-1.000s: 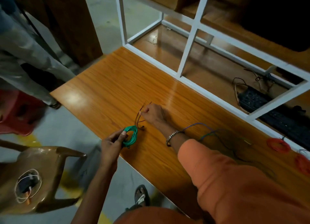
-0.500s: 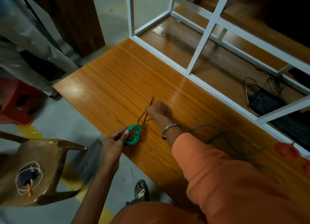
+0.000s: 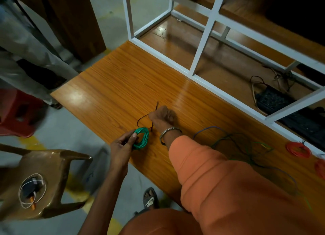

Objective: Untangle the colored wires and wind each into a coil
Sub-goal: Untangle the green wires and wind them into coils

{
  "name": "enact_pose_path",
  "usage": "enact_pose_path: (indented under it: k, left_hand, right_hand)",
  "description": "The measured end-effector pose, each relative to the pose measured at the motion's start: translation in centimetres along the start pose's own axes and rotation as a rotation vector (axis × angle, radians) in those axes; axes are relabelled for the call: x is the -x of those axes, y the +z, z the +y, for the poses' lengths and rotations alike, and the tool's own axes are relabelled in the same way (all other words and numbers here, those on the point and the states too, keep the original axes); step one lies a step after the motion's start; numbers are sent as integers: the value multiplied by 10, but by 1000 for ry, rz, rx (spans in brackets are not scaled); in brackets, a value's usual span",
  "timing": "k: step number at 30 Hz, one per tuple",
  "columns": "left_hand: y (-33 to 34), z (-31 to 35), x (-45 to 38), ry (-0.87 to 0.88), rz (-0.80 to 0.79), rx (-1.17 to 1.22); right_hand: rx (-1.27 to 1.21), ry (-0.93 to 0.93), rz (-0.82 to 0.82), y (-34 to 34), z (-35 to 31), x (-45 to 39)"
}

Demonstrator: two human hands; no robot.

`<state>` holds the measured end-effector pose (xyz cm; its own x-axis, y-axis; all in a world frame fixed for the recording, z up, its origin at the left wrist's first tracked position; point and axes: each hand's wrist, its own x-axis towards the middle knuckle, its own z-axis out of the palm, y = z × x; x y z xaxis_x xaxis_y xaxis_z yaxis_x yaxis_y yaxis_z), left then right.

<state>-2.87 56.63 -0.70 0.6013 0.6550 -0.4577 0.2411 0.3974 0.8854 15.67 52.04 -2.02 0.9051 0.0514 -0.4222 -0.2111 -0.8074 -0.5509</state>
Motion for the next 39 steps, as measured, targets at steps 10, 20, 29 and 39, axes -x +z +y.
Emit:
enact_pose_path:
  k: [10,20,29,39]
  left_hand:
    - [-6,-5,7,12,40,-5]
    - [-7,-6,7,5,31,2]
    - [-10,0,2,30,22,0]
    - [-8,3,-2,14,23,23]
  right_hand:
    - [71,-23,100,-5,-13,4]
    - [212,-170,135,-8,-25,11]
    - [230,-188,62,-8,-23,6]
    - [21,27,-61,-25,-27,-34]
